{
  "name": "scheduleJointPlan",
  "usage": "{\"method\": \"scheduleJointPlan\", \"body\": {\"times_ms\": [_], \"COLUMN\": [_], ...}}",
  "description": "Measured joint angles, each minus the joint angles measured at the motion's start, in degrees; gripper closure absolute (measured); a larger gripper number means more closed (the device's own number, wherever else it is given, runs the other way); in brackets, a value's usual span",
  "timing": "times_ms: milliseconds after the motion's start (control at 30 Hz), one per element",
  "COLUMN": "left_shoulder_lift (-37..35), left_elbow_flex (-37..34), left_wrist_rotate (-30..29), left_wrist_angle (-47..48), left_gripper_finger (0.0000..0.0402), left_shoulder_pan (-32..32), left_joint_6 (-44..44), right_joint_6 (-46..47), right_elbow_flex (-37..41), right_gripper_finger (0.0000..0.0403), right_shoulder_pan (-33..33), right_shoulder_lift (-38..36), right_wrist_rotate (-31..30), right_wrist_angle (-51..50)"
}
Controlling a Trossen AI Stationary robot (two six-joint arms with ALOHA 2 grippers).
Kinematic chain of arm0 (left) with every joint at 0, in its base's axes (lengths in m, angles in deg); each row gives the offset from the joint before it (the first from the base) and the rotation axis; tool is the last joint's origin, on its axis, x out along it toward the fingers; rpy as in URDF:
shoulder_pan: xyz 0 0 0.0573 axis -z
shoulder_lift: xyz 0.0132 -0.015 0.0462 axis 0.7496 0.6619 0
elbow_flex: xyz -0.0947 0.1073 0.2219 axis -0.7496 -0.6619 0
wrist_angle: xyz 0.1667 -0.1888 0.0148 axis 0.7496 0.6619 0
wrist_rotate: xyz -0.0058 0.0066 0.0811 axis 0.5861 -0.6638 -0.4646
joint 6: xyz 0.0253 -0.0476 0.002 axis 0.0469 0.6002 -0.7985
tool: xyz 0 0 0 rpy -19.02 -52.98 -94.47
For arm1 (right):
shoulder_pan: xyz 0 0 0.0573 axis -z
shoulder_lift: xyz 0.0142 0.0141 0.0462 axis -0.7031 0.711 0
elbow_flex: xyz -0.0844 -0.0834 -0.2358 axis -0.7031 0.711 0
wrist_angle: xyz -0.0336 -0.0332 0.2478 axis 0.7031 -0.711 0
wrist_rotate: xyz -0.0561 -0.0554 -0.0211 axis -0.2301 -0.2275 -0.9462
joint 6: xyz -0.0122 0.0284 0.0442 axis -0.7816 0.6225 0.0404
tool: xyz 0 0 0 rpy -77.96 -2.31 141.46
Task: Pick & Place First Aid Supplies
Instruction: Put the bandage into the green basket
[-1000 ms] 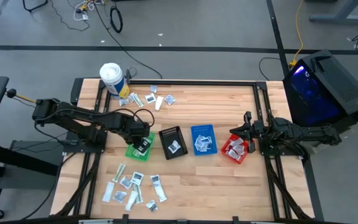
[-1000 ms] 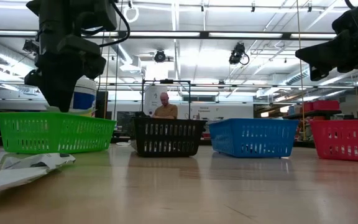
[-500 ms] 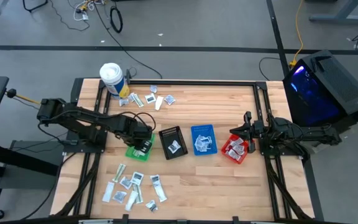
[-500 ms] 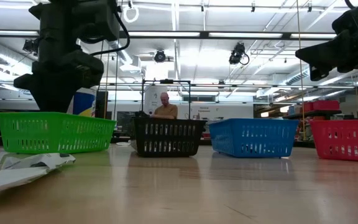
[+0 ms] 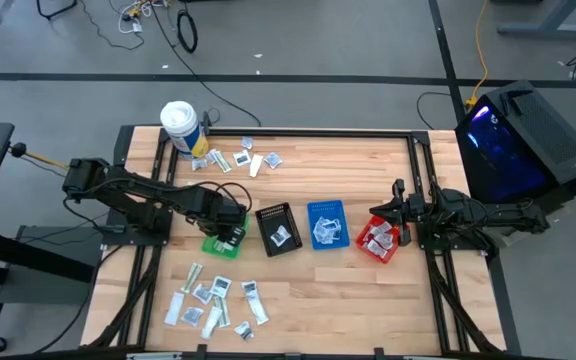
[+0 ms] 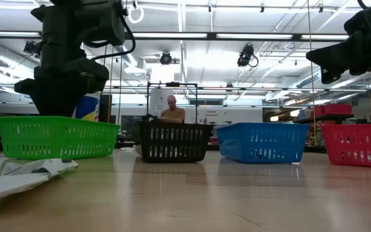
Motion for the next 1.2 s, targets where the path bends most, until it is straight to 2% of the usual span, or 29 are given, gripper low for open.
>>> {"method": "scheduleJointPlan", "body": {"times_ms": [333,467,800,967,1200], "left_shoulder_lift": [0.0,0.0,0.0,0.0,-0.1], "left_elbow_flex": [0.0,0.1,6.1,9.4,14.2], "left_wrist_rotate": [-0.1,0.0,-0.7,-4.0,-10.3], "left_wrist_angle": [0.0,0.0,1.1,4.6,14.4], "left_gripper_finger": [0.0158,0.0132,0.0136,0.0138,0.0138], "left_shoulder_pan": [0.0,0.0,-0.6,-1.2,-3.4], "left_joint_6": [-1.1,-3.0,-9.9,-14.0,-18.5], "right_joint_6": [0.0,0.0,0.0,0.0,0.0], "right_elbow_flex": [0.0,0.0,0.0,0.0,0.0], "right_gripper_finger": [0.0380,0.0380,0.0380,0.0380,0.0380], "right_shoulder_pan": [0.0,0.0,0.0,0.0,0.0], "right_shoulder_lift": [0.0,0.0,0.0,0.0,0.0], "right_wrist_rotate": [0.0,0.0,0.0,0.0,0.0], "right_wrist_angle": [0.0,0.0,0.0,0.0,0.0]}}
